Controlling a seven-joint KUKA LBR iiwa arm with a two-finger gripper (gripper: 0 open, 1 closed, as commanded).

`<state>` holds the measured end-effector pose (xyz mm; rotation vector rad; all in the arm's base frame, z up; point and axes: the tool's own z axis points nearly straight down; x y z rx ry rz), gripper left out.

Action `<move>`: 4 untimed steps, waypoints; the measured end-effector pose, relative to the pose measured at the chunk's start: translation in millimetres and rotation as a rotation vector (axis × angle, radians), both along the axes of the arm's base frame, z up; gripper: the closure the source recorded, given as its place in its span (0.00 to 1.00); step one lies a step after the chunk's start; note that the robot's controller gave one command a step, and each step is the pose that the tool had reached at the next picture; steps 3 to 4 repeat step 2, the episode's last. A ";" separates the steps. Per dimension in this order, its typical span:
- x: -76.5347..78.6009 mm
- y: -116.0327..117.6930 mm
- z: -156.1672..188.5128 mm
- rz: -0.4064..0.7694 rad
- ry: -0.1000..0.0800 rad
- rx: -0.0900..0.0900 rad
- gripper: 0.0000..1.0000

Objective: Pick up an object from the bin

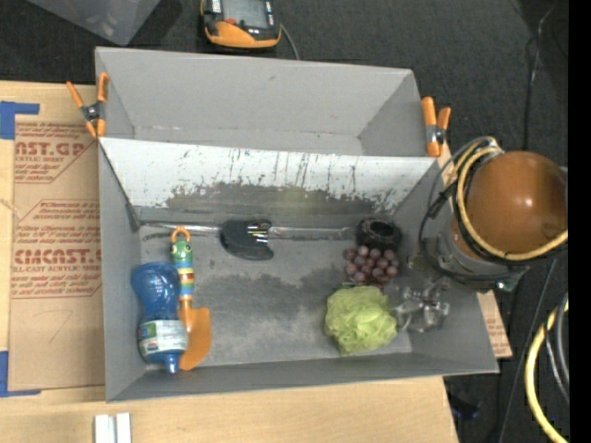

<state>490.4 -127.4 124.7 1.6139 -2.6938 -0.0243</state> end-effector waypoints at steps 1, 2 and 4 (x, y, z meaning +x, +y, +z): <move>24.2 -7.3 -24.4 0.164 -0.015 0.000 1.00; -9.0 -6.4 -19.4 0.097 -0.014 0.003 1.00; -9.0 -6.4 -19.4 0.097 -0.014 0.003 1.00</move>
Offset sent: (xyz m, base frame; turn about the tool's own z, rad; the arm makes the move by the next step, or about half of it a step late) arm -0.0088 -0.0081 -0.0199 -0.0984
